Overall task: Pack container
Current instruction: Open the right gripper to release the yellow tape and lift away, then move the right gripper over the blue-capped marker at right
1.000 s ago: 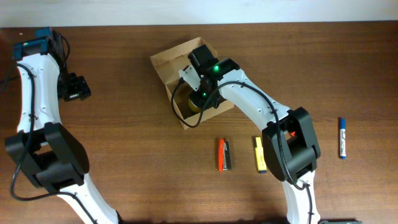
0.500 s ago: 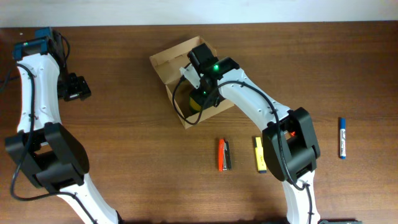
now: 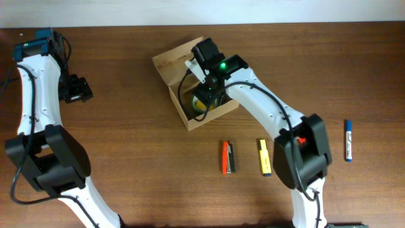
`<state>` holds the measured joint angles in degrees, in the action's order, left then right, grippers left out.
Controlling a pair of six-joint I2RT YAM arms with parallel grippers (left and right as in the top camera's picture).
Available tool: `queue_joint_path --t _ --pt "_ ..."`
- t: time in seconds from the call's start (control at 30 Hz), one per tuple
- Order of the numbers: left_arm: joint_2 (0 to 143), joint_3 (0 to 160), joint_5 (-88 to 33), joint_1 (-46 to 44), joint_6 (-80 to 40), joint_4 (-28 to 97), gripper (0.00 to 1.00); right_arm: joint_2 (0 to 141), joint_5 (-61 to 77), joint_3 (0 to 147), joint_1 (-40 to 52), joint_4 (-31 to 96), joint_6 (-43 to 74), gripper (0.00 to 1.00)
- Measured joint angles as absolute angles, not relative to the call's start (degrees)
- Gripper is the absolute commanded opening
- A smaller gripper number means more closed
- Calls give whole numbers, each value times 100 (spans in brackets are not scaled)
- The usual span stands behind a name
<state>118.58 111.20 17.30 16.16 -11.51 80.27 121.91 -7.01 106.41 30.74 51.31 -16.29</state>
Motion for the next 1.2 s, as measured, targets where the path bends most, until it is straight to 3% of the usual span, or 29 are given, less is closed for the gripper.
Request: queue_joint_path --t 0.1,0.37,0.77,1.2 --pt "11858 11120 1730 1616 -1151 8027 100 11907 -906 10641 3074 5133 -1625 91" --pt "11858 11120 1730 1616 -1151 8027 100 11273 -1356 10672 2759 5537 -1514 92" --pt "11858 11120 1730 1616 -1151 8027 100 10838 -652 10514 460 6956 -281 90" --pt "11858 11120 1732 1616 -1151 8027 100 8899 -355 7791 -1870 5312 -493 89"
